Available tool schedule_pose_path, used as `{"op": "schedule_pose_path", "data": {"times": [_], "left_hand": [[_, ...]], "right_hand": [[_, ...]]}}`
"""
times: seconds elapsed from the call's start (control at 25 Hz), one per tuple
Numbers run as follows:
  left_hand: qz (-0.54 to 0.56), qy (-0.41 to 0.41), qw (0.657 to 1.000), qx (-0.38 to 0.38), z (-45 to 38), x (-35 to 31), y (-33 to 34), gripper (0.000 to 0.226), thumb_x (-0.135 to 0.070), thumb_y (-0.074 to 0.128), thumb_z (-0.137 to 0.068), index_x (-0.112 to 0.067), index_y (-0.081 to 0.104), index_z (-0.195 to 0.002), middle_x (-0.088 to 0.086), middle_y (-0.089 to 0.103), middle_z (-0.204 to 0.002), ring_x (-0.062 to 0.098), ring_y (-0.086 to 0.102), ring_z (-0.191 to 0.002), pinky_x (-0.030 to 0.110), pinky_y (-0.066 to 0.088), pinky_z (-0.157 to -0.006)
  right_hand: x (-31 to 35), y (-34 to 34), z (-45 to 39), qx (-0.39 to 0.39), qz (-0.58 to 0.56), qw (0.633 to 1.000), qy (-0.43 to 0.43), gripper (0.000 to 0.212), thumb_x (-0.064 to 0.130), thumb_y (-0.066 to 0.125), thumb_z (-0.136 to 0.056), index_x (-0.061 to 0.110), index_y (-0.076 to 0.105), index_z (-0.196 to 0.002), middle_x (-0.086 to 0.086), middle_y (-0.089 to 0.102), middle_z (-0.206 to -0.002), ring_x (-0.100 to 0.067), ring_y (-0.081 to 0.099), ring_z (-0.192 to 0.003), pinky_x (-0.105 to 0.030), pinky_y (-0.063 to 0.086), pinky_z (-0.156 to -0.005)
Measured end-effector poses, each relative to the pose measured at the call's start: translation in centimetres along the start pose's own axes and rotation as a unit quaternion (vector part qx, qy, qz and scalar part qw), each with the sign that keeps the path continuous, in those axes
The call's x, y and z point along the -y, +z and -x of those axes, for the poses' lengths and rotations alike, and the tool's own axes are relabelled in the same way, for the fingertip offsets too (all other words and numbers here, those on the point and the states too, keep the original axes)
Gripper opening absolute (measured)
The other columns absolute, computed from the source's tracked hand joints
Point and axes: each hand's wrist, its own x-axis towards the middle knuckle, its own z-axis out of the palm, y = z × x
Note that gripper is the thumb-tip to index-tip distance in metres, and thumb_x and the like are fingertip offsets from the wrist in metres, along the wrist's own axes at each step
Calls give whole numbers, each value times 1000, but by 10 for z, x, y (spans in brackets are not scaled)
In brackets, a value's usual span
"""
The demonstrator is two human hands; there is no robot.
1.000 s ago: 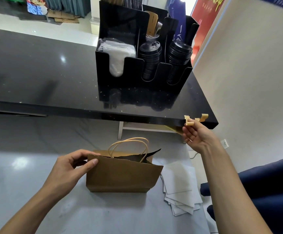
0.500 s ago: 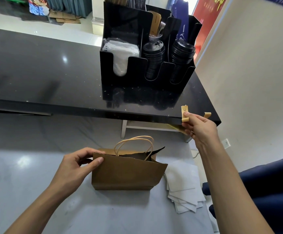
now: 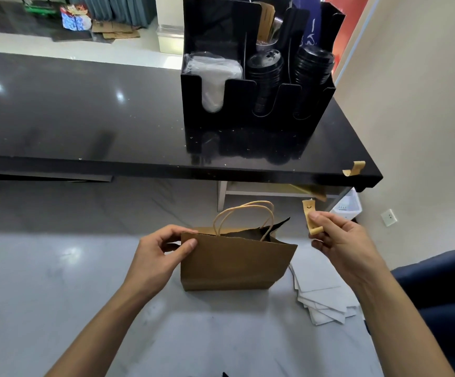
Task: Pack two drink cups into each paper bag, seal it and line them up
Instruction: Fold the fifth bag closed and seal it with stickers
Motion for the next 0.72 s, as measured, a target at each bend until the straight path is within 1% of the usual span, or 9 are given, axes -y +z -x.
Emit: {"op": "schedule_pose_path", "data": {"times": [0.12,0.2,0.32,0.36,0.44,0.52,0.6,0.72], "left_hand": [[-9,0,1000,-2,1,0,0,11,-25,75,-88,-33,75,-96,-5,76,-94,15,71,-90,32,62,-79],[-10,-3,1000,-4,2,0,1,10,-23,75,-89,-32,75,-95,-5,75,-93,15,71,-89,33,62,-77],[-34,5,999,-3,4,-3,1,10,-24,74,-90,-33,75,-95,-10,75,-95,14,68,-93,32,60,-78],[-51,15,999,-3,5,-5,0,11,-24,74,-90,-33,74,-96,-12,74,-97,14,67,-96,33,59,-81],[-90,40,995,-7,7,-7,0,14,-24,75,-89,-35,74,-98,-17,73,-101,13,63,-103,34,55,-85],[-117,57,991,-14,9,-10,-1,17,-25,76,-88,-37,73,-98,-20,71,-105,12,60,-108,35,54,-86],[-111,53,992,-8,12,-11,-1,17,-25,76,-87,-38,73,-97,-20,71,-103,14,61,-108,37,56,-86],[-90,50,995,0,18,-12,1,16,-25,76,-87,-38,73,-96,-18,72,-98,15,64,-103,40,59,-83]], "right_hand": [[-10,4,17,43,11,999,-22,29,36,79,-71,15,81,-90,-2,69,-74,-13,63,-68,-30,52,-68],[-13,7,26,84,19,995,-52,37,45,83,-69,16,81,-93,-2,68,-76,-12,61,-68,-30,51,-68],[-19,17,39,127,28,986,-100,51,59,87,-65,18,80,-94,-3,69,-78,-12,61,-69,-24,54,-65],[-22,23,44,145,22,983,-108,48,58,86,-67,18,79,-93,-3,69,-79,-12,61,-69,-23,53,-64],[-32,39,54,182,20,977,-113,27,43,84,-76,20,78,-89,-4,69,-76,-13,61,-66,-22,51,-61],[-41,59,64,197,39,973,-116,11,31,82,-80,23,79,-87,-2,71,-75,-10,62,-64,-19,50,-58],[-52,76,73,185,55,974,-117,8,29,79,-80,26,80,-88,-1,73,-76,-7,63,-64,-17,50,-57],[-66,97,81,143,38,983,-112,9,21,79,-85,26,82,-91,-5,74,-76,-9,61,-62,-20,50,-59]]}}
